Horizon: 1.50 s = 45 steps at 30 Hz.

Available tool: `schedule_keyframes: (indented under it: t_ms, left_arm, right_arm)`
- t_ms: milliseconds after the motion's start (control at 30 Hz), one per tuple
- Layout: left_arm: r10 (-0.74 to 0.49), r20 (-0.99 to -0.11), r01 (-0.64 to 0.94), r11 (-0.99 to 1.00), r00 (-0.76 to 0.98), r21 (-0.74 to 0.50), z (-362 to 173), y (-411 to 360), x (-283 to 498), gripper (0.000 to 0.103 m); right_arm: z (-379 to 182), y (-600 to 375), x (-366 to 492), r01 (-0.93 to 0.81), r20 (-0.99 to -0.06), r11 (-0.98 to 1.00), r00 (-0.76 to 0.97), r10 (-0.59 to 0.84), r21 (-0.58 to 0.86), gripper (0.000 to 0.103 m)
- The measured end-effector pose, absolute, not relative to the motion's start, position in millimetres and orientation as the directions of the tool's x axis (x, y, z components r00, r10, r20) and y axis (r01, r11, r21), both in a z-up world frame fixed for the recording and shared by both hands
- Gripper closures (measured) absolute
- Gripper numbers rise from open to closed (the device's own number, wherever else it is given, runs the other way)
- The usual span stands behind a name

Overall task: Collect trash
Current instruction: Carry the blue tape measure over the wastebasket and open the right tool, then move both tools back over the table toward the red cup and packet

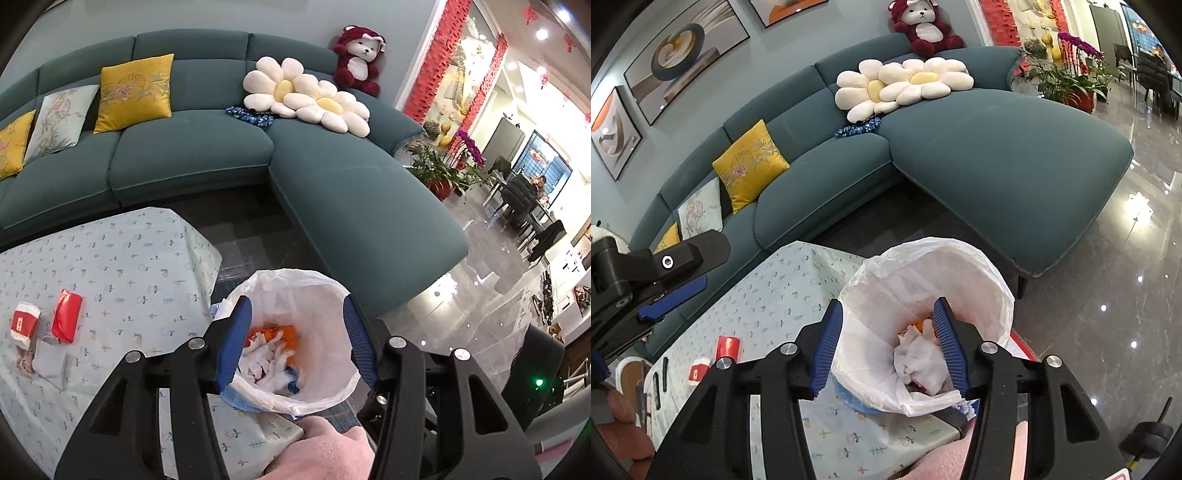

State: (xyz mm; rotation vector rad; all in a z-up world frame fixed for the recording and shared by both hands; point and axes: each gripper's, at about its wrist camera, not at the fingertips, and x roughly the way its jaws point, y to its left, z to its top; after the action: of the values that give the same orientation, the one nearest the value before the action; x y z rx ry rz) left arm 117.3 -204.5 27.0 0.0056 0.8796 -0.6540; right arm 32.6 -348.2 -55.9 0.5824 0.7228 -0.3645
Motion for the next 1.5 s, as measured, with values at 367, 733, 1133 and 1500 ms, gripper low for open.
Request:
schedule_keyframes:
  t_ms: [367, 733, 1133, 1500]
  left_arm:
    - [-0.517, -0.705, 0.490, 0.829, 0.486, -0.270, 33.5, -174.4, 120.7, 0.054]
    - [-0.500, -0.698, 0.422, 0.855, 0.512, -0.302, 34.5, -129.7, 131.5, 0.054]
    - [-0.465, -0.698, 0.326, 0.884, 0.545, -0.335, 26.3, -64.8, 142.9, 0.054]
    - [-0.402, -0.723, 0.208, 0.914, 0.562, -0.348, 2.9, 9.9, 157.6, 0.054]
  right_arm:
    - [-43.5, -324.2, 37.2, 0.459, -0.701, 0.816, 0.706, -0.095, 0.352, 0.053]
    - [-30.6, -285.1, 49.5, 0.397, -0.699, 0.861, 0.712, -0.070, 0.319, 0.051]
    - [-19.7, -233.4, 66.3, 0.321, -0.700, 0.908, 0.713, -0.043, 0.271, 0.051]
    - [-24.5, -171.0, 90.9, 0.233, -0.721, 0.943, 0.693, 0.010, 0.237, 0.051]
